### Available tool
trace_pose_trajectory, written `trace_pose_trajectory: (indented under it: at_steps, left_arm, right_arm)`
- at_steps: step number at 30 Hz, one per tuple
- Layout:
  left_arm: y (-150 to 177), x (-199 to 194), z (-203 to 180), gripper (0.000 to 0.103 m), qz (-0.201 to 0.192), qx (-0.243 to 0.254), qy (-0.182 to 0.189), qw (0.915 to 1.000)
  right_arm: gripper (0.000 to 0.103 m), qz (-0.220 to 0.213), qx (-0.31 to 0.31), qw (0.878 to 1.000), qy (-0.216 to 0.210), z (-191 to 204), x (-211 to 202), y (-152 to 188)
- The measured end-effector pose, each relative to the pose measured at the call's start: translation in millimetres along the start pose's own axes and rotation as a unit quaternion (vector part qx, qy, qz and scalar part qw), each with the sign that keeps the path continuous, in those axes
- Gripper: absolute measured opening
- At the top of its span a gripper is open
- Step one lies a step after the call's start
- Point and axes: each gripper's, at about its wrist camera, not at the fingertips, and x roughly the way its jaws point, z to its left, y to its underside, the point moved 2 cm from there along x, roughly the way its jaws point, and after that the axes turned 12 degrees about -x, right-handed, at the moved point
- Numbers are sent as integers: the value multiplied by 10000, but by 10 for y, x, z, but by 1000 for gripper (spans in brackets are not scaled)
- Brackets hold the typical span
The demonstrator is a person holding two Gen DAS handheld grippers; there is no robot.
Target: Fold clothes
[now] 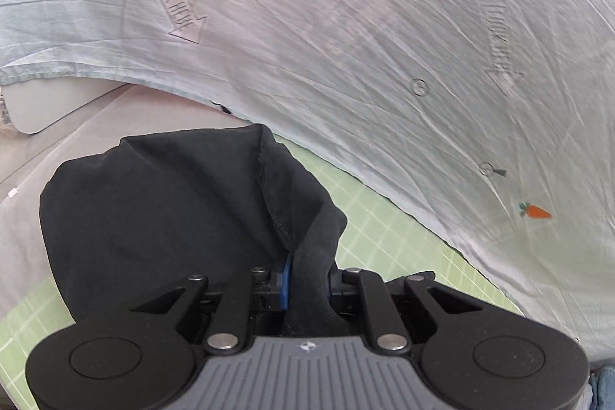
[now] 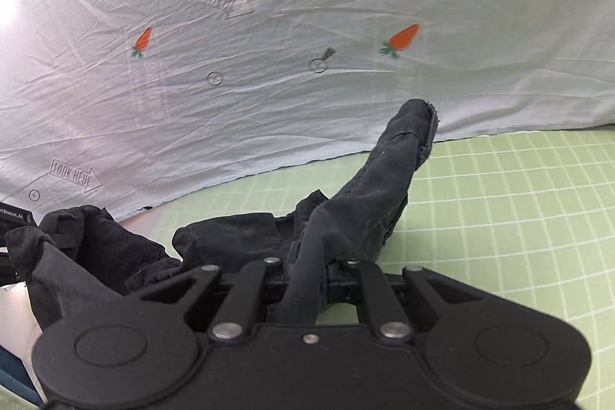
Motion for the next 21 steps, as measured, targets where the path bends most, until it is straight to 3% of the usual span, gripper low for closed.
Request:
trace_pose_trajectory:
  at_steps: [14,18,21]
  left_arm:
    - [1642,-165,-1045,16,800,778,488,9926]
    - [2093,-116,-1119,17,1105,926,378,9888]
    - [2334,-49,-1004,17,1404,762,148,9870]
  right_arm:
    - [10,10,733,9921,1013,-1916,-1046,647]
    - [10,123,938,9884,1188,-2372,-1176,845]
    - [10,386,1116,9855,1218,-2627,-1155,1026]
